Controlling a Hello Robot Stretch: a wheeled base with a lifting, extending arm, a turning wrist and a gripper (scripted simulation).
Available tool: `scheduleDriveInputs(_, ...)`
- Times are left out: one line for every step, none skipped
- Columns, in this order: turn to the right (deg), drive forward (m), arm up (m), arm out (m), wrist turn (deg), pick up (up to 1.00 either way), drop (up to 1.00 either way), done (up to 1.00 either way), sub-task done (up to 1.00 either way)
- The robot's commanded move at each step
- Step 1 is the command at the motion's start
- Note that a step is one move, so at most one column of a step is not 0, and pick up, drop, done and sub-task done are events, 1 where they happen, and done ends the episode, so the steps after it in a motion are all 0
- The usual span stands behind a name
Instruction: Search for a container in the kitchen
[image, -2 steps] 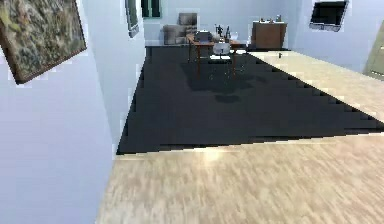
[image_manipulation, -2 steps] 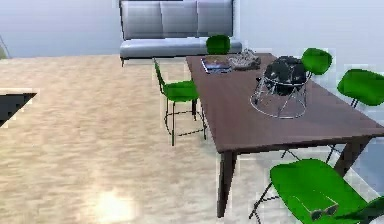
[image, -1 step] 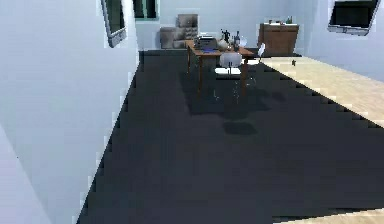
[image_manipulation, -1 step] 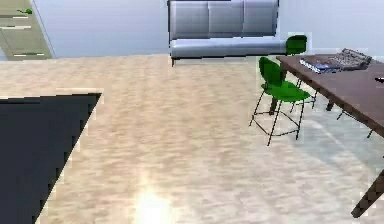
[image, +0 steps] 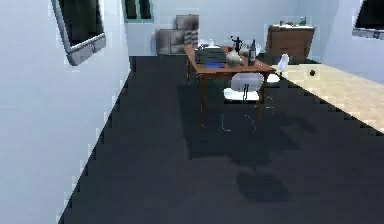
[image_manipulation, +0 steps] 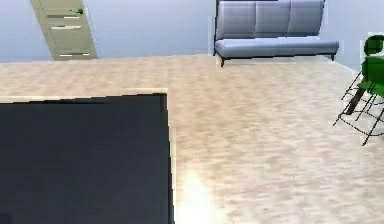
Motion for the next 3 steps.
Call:
scheduleDriveInputs(0.0, 1.00, 0.00, 0.00, 0.0, 0.00, 0.00, 0.00, 0.00)
scheduleDriveInputs(0.0, 0.85, 0.00, 0.00, 0.0, 0.00, 0.00, 0.00, 0.00)
scheduleDriveInputs(30.0, 0.00, 0.00, 0.00, 0.0, 0.00, 0.00, 0.00, 0.00)
